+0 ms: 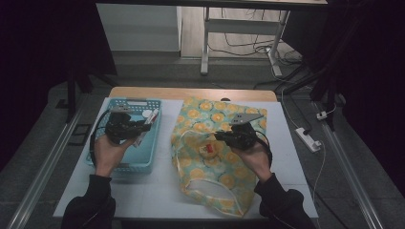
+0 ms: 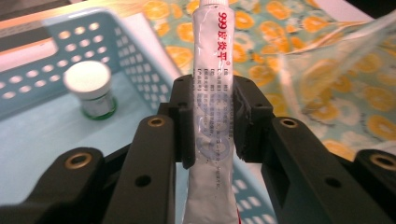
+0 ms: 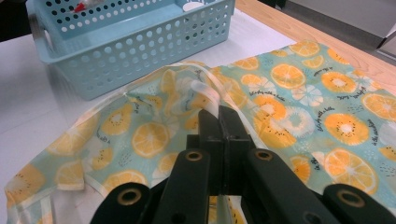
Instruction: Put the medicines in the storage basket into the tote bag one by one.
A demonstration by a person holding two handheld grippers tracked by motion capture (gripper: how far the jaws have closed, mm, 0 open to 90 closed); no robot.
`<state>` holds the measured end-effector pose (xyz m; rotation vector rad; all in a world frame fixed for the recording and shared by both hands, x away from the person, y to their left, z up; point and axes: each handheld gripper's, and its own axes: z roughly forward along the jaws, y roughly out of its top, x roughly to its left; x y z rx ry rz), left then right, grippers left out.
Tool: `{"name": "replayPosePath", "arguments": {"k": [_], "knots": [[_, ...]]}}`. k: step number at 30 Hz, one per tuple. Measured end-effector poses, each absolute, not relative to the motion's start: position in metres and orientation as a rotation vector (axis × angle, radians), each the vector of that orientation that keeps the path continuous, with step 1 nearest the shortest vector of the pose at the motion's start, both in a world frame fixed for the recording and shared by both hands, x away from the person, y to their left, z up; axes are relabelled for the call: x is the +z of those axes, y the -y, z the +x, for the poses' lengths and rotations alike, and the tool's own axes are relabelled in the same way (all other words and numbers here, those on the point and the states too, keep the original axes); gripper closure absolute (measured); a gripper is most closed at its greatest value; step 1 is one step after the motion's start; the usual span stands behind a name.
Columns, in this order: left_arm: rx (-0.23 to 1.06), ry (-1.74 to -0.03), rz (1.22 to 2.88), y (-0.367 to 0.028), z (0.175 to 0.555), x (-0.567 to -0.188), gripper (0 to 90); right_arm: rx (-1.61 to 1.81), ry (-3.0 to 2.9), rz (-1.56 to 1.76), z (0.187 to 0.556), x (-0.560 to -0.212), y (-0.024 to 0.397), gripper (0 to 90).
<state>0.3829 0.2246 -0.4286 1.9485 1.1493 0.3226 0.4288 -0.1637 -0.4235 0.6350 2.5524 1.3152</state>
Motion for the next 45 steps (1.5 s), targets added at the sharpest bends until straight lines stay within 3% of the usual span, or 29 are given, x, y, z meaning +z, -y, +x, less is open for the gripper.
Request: {"name": "replayPosePath", "arguments": {"k": [20, 45], "knots": [[0.197, -0.943, 2.090, -0.160, 0.368, -0.416, 71.8, 1.321, -2.545, 0.651, 0.429, -0.424, 0.163, 90.0], [0.063, -0.806, 2.218, -0.080, 0.367, -0.438, 71.8, 1.343, -2.519, 0.656, 0.428, -0.422, 0.162, 90.0]]}}
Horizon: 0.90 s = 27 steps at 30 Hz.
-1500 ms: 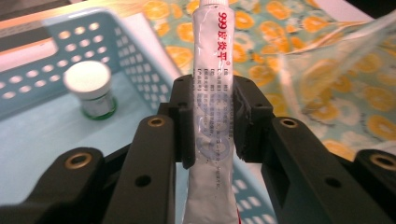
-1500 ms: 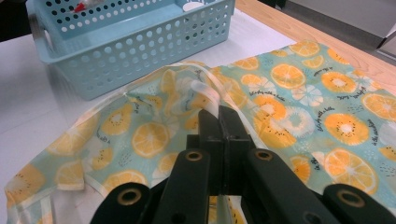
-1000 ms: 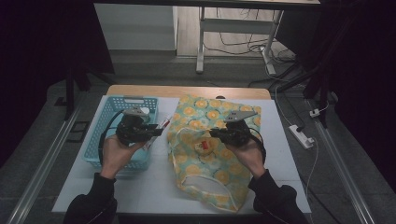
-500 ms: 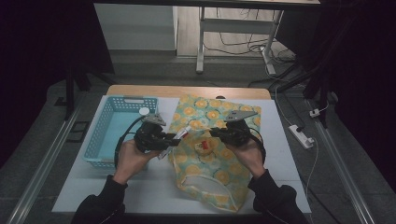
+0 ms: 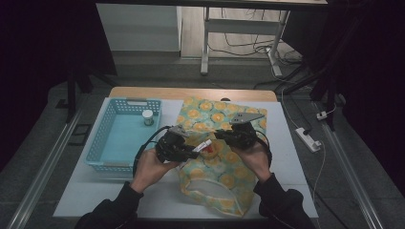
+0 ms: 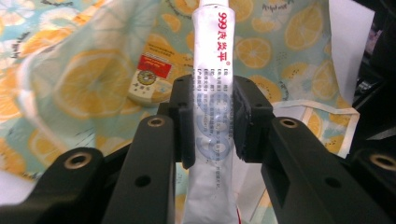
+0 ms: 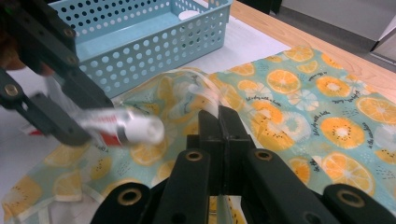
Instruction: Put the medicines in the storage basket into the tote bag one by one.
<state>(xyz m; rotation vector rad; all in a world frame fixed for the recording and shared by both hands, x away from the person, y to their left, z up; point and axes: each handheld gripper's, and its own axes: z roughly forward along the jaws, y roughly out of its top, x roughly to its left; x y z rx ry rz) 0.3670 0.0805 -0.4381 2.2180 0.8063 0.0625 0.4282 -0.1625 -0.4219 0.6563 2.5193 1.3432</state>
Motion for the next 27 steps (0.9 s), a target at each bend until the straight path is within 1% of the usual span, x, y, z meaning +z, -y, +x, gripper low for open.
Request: {"name": "replayPosePath", "arguments": {"k": [17, 27], "knots": [[0.039, -0.825, 2.279, -0.045, 0.384, -0.455, 71.7, 1.346, -2.530, 0.630, 0.424, -0.419, 0.158, 90.0], [0.091, -0.908, 2.294, -0.040, 0.401, -0.471, 71.7, 1.337, -2.544, 0.636, 0.424, -0.420, 0.156, 90.0]]}}
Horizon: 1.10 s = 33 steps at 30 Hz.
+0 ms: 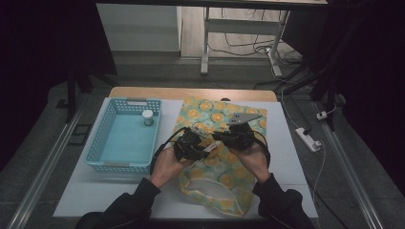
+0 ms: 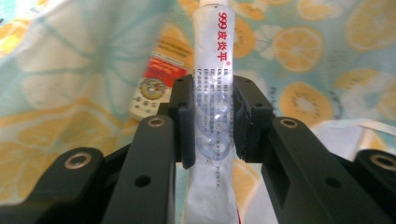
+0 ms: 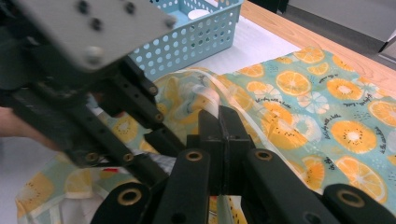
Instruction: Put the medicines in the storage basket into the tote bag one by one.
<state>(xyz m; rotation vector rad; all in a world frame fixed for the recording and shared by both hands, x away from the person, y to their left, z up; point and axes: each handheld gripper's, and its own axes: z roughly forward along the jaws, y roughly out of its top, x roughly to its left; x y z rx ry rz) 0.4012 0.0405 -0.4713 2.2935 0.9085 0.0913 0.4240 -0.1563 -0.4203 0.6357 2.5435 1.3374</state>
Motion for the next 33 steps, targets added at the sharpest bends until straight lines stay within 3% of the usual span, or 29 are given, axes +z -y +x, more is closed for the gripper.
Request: {"name": "replayPosePath", "arguments": {"k": [33], "knots": [[0.171, -1.193, 2.282, -0.057, 0.443, -0.498, 71.6, 1.317, -2.558, 0.643, 0.424, -0.426, 0.153, 90.0]]}}
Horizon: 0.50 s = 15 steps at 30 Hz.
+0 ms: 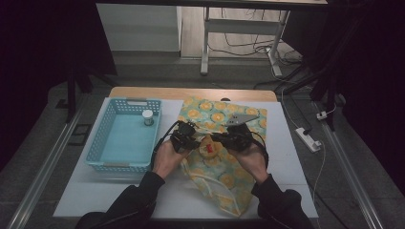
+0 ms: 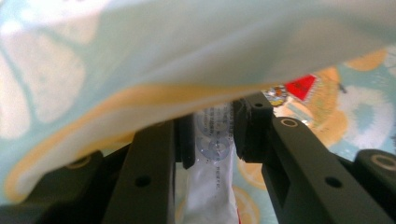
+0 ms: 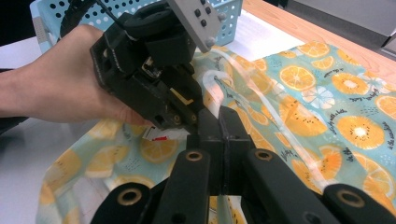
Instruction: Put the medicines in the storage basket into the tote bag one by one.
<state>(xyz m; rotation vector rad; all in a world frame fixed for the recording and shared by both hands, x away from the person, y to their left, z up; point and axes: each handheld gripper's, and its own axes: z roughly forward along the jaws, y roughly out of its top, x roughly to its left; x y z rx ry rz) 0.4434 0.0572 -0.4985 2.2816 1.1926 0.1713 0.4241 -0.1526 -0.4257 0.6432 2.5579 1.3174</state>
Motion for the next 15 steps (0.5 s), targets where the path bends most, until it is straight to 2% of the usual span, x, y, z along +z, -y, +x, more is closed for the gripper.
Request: {"name": "replayPosePath", "arguments": {"k": [8, 15], "knots": [[0.200, -1.193, 2.288, -0.058, 0.443, -0.499, 70.0, 1.315, -2.561, 0.649, 0.425, -0.427, 0.153, 90.0], [0.225, -1.144, 2.264, -0.059, 0.437, -0.486, 60.9, 1.321, -2.557, 0.657, 0.426, -0.427, 0.155, 90.0]]}}
